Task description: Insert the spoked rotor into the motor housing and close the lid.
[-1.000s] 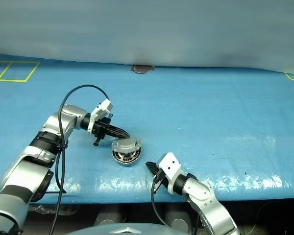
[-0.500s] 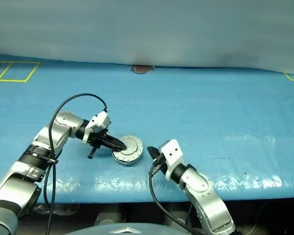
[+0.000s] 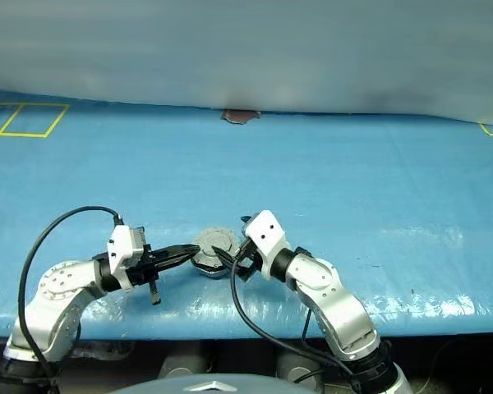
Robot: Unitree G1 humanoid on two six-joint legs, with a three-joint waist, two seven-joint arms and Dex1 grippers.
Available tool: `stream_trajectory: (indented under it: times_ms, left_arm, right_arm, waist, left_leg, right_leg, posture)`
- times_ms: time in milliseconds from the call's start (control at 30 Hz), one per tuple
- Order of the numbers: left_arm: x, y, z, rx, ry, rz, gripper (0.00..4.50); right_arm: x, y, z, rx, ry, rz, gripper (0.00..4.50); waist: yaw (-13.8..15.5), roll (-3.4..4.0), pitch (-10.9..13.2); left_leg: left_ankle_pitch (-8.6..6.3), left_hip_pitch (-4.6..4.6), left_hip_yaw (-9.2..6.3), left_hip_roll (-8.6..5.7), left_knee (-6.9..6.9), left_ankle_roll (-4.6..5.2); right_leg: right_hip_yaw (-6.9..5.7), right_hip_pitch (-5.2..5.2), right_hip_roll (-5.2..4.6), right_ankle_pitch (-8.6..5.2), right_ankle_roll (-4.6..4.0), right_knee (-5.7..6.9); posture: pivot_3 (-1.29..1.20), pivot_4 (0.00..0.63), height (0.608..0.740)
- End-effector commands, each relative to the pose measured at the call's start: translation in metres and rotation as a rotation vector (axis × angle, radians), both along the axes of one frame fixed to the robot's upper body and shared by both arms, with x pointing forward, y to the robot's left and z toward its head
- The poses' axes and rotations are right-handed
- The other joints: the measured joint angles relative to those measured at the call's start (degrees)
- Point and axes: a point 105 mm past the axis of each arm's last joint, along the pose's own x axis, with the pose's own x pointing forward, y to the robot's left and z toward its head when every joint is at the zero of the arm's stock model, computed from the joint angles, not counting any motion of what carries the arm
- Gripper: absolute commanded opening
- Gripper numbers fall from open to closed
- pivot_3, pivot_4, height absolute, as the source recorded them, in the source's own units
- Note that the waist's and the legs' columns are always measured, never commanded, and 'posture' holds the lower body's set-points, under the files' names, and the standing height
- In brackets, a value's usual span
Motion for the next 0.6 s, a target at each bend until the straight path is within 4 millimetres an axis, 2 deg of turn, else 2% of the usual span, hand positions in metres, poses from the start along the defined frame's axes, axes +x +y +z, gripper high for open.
stream_trajectory:
  times_ms: [33, 233, 400, 533, 600]
  left_arm:
    - [-0.007, 0.007, 0.011, -0.031, -0.078, 0.13, 0.0]
    - [-0.014, 0.017, 0.003, -0.065, -0.049, 0.262, 0.0]
    - [-0.013, 0.02, 0.003, -0.069, -0.055, 0.284, 0.0]
    - [-0.012, 0.021, 0.003, -0.07, -0.058, 0.286, 0.0]
    - [-0.012, 0.022, 0.003, -0.07, -0.061, 0.287, 0.0]
  right_arm:
    - [0.002, 0.015, 0.008, 0.029, -0.025, 0.083, 4.47]
    - [0.008, 0.027, -0.003, 0.004, 0.018, 0.172, 4.47]
    - [0.004, 0.037, -0.013, -0.025, 0.065, 0.26, 4.47]
    - [0.007, 0.036, -0.022, -0.065, 0.083, 0.247, 4.47]
    - [0.009, 0.034, -0.023, -0.083, 0.074, 0.239, 4.09]
  waist:
    - [-0.11, 0.03, 0.01]
    - [-0.01, 0.03, 0.01]
    - [-0.16, 0.05, 0.02]
    - [-0.25, 0.06, 0.01]
    - [-0.24, 0.06, 0.01]
  left_leg:
    - [0.0, 0.02, 0.02, 0.0, 0.0, 0.0]
    - [0.0, 0.04, 0.01, -0.01, 0.0, 0.0]
    - [0.0, 0.03, 0.01, -0.01, -0.01, 0.0]
    - [0.0, 0.05, 0.01, -0.01, -0.1, 0.0]
    - [0.0, 0.05, 0.02, -0.01, -0.11, 0.0]
  right_leg:
    - [0.02, 0.0, 0.0, 0.01, -0.01, 0.0]
    - [0.01, 0.01, 0.0, 0.0, 0.0, 0.02]
    - [0.01, -0.01, 0.0, 0.01, -0.02, 0.01]
    - [0.01, -0.03, 0.01, 0.02, -0.09, 0.01]
    - [0.01, -0.03, 0.01, 0.01, -0.11, 0.01]
  posture:
    - [0.0, 0.15, 0.74]
    - [0.0, 0.15, 0.74]
    - [0.0, 0.15, 0.74]
    - [0.0, 0.15, 0.74]
    - [0.0, 0.15, 0.74]
